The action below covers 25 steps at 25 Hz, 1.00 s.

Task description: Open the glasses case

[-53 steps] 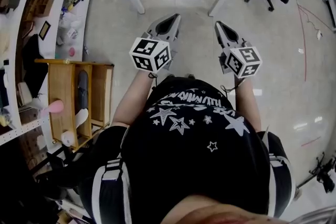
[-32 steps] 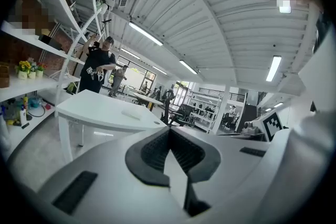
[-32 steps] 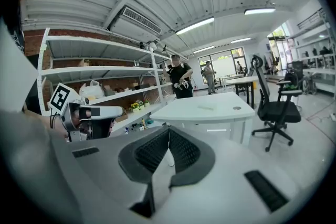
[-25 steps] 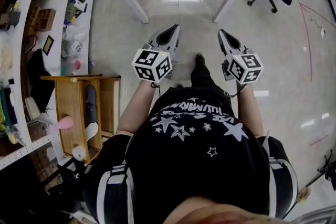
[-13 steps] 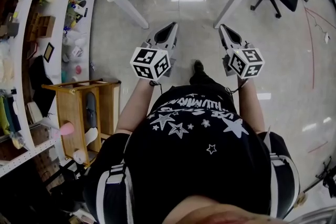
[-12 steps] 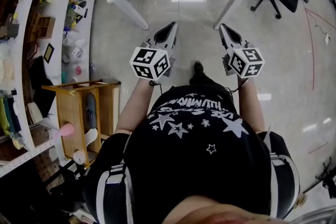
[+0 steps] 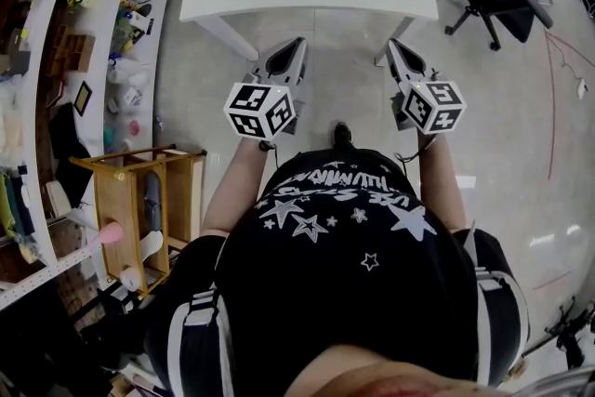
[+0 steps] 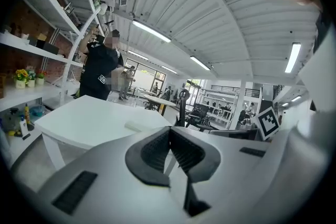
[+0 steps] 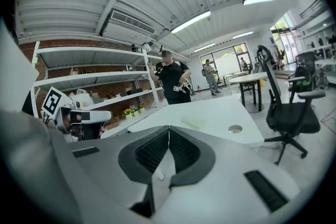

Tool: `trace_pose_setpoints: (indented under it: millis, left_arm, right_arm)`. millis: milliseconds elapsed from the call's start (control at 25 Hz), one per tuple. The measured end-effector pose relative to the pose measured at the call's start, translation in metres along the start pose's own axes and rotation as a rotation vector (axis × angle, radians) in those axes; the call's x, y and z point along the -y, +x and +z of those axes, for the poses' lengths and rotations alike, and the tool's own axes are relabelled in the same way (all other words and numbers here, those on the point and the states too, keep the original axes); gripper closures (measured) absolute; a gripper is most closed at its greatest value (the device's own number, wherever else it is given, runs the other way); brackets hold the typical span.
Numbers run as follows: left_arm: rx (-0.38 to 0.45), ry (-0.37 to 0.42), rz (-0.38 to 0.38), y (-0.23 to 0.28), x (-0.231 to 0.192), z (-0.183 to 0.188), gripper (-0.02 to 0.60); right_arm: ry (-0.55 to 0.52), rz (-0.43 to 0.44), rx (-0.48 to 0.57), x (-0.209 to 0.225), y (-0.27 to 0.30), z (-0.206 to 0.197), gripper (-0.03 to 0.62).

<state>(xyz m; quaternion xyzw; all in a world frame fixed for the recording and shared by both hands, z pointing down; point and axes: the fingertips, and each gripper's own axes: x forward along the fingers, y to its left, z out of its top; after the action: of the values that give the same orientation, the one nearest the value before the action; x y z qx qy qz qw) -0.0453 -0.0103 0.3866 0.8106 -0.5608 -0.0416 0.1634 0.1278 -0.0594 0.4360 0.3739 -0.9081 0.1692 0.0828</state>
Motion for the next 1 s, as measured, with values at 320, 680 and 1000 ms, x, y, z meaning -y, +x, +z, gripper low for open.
trace_pose_setpoints:
  millis: [320,680,1000]
  left_arm:
    - [0.003,0.005,0.045,0.048,0.0,0.002,0.569]
    - [-0.003,0.008,0.079,0.073,0.002,0.002,0.569]
    - [-0.019,0.0,0.073,0.091,-0.017,0.0,0.569]
  right_arm:
    - [0.005,0.036,-0.012,0.046,0.024,0.011,0.585]
    - [0.015,0.074,-0.031,0.071,0.042,0.014,0.585]
    - [0.02,0.068,-0.039,0.076,0.062,0.013,0.585]
